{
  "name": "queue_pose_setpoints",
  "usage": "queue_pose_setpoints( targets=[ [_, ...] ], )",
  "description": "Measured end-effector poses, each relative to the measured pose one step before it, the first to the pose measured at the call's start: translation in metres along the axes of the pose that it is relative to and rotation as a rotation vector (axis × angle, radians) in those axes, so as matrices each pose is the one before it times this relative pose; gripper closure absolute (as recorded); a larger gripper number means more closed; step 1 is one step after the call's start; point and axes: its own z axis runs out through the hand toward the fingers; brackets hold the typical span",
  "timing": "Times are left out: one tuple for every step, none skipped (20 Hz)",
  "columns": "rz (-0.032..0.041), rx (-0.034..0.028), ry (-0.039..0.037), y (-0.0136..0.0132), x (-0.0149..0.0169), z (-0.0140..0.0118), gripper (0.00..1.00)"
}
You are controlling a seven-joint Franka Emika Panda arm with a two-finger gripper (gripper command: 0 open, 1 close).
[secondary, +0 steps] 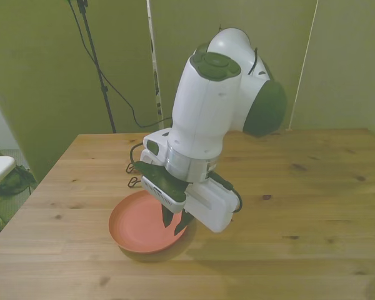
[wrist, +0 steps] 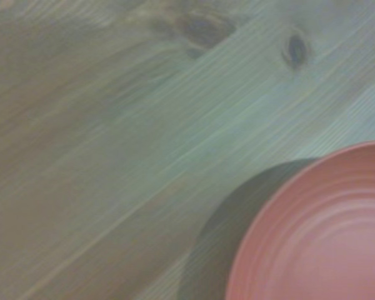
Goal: Unload the plate
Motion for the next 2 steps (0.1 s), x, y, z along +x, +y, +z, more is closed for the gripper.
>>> queue_pose_setpoints(
  targets=[
    [-0.00281,0.01708,-0.00448,0.00112,0.00153,-0.01188,0.00],
    [-0.00278,0.02075,-0.00594,0.00160,0.00177,-0.01547,0.00]
  ],
)
